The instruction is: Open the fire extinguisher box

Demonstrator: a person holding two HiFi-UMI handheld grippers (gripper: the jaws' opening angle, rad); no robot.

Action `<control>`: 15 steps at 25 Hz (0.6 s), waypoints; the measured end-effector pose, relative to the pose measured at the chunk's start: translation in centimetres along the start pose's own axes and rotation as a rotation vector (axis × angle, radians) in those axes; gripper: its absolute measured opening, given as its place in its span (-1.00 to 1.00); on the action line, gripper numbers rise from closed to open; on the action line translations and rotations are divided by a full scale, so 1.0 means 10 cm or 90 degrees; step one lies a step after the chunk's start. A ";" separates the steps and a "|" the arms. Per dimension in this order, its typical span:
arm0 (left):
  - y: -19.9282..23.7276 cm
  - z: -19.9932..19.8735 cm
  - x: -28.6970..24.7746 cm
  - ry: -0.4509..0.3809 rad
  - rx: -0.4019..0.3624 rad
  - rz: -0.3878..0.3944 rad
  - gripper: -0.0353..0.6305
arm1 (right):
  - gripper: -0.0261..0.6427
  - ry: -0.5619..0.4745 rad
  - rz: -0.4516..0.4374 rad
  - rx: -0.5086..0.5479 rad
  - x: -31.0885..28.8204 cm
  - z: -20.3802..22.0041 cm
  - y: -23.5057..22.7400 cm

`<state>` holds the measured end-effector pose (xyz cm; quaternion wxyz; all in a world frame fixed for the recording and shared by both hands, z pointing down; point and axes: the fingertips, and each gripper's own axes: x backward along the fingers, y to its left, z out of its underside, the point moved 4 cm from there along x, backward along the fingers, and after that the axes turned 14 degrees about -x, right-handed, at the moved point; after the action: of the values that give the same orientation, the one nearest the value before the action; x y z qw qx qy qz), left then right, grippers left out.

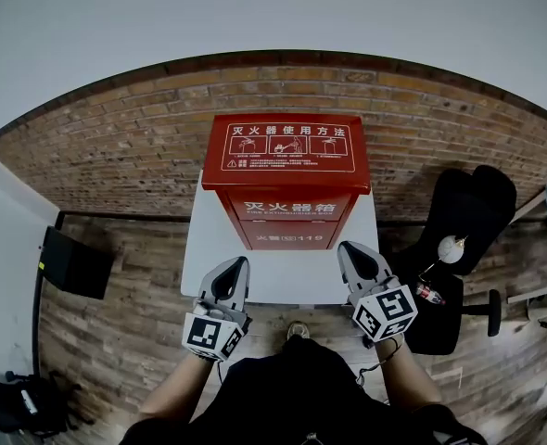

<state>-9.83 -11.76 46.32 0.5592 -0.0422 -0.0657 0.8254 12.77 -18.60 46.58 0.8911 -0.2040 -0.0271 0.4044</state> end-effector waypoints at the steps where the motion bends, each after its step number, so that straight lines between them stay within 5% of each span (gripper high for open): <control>1: 0.02 -0.01 -0.06 -0.003 0.000 -0.006 -0.75 | -0.87 0.003 -0.002 -0.001 -0.06 -0.03 -0.06; 15: 0.66 -0.13 -0.37 0.011 -0.019 -0.028 -0.75 | -0.87 -0.001 0.016 0.026 -0.45 -0.32 -0.17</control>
<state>-14.34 -17.51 43.99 0.5773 -0.0559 -0.0743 0.8112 11.63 -24.01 44.82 0.8900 -0.1858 -0.0175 0.4160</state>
